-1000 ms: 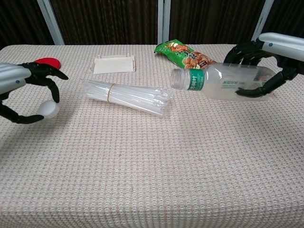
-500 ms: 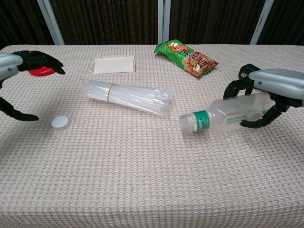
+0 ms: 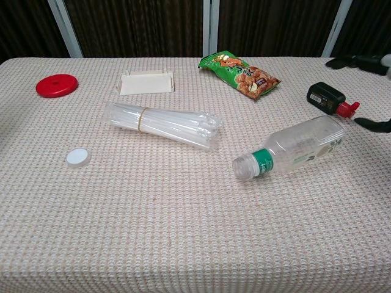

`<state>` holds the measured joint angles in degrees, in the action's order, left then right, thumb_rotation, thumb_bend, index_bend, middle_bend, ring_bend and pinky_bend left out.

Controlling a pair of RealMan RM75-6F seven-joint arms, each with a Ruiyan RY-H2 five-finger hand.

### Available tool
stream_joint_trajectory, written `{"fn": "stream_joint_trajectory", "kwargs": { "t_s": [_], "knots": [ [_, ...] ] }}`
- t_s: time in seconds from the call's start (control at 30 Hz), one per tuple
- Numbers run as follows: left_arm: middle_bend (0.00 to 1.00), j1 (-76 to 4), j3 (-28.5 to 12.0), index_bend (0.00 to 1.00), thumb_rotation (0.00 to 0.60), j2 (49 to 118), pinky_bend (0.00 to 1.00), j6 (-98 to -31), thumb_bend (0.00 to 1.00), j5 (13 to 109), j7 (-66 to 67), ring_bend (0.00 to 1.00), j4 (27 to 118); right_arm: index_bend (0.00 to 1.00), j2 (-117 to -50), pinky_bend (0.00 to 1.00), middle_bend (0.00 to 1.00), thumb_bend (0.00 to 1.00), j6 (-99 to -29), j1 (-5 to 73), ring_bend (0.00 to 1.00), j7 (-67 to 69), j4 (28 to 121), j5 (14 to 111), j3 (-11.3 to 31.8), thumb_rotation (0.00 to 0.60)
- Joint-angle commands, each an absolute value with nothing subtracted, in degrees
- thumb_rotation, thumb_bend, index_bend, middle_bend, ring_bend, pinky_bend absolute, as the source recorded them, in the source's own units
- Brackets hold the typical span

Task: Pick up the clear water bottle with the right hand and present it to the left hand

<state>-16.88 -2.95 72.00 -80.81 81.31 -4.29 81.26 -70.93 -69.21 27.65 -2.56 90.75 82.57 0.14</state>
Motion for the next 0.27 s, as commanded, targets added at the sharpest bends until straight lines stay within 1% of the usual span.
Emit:
{"fn": "stream_joint_trajectory", "kwargs": {
  "t_s": [0.03, 0.1, 0.27],
  "knots": [
    [0.09, -13.31, -1.69, 0.18, 0.600, 69.94, 0.00, -81.98, 0.06, 79.12, -7.99, 0.00, 81.67, 0.00, -65.75, 0.02, 0.12, 0.30, -80.35, 19.27, 0.00, -1.11, 92.66, 83.23, -0.30, 0.600],
    [0.09, -11.53, -0.99, 0.18, 0.600, 69.43, 0.00, -83.11, 0.06, 79.09, -8.49, 0.00, 82.64, 0.00, -64.74, 0.03, 0.12, 0.30, -84.63, 15.90, 0.00, -0.09, 92.97, 83.71, -0.93, 0.600],
    [0.09, -8.41, 0.38, 0.18, 0.600, 69.18, 0.00, -86.57, 0.06, 81.28, -8.46, 0.00, 85.55, 0.03, -64.39, 0.03, 0.13, 0.30, -91.27, 9.83, 0.00, 0.77, 92.92, 84.83, -2.26, 0.600]
  ]
}}
